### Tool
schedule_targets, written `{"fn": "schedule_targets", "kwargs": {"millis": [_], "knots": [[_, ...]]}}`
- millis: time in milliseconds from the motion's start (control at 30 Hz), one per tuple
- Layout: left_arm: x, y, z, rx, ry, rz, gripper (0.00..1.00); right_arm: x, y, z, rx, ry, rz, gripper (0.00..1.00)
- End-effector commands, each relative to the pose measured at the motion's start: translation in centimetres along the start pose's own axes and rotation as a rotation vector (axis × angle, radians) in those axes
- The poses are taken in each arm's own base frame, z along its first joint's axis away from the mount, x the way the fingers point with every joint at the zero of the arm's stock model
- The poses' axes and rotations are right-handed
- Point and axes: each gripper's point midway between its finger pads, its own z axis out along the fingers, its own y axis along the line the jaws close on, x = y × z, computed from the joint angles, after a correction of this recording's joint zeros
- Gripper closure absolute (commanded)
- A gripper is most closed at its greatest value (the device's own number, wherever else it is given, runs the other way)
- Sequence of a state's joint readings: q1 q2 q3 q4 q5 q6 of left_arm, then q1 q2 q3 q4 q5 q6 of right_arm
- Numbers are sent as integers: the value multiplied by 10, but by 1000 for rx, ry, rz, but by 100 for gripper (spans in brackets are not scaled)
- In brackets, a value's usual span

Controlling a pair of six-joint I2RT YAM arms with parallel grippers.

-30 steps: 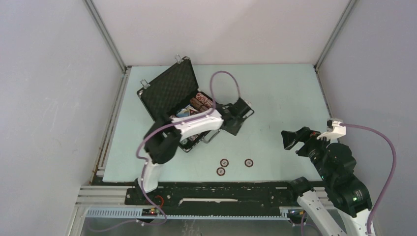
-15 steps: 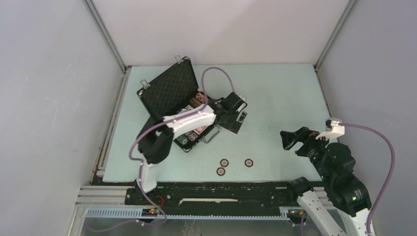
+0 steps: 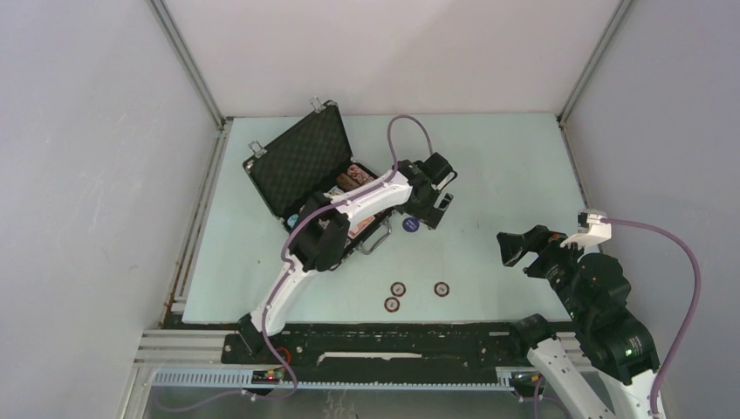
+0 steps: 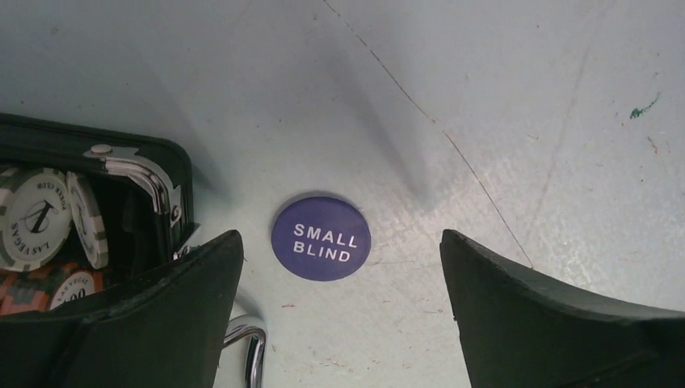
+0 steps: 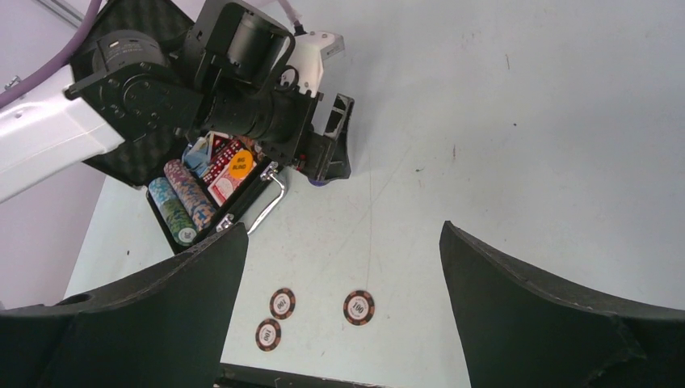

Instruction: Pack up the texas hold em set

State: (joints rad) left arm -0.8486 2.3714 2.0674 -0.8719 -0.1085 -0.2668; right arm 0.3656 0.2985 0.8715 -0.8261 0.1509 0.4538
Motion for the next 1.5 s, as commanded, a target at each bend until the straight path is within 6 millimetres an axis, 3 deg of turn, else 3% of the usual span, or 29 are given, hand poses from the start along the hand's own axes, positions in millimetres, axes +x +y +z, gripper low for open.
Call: {"fn": "schedule_targets", "kwargs": {"millis": [0,333,767,900,1300,1467], "knots": [[-9,8,-5,20,32,15,4,-3,3,5,-10,-5,-15,1],[0,8,6,25,75,34,13,-2,3,5,-10,-1,-11,1],[9,6,14,31,106,32,41,-2,3,5,-10,-3,-10,1],[1,3,0,36,74,30,48,-2,3,5,-9,0,-11,1],[-31,-7,-68,76,-66,25,53,-2,3,5,-9,-5,-10,1],[-35,-7,-92,83,-100,27,54,-3,4,5,-16,-11,-11,1]]}}
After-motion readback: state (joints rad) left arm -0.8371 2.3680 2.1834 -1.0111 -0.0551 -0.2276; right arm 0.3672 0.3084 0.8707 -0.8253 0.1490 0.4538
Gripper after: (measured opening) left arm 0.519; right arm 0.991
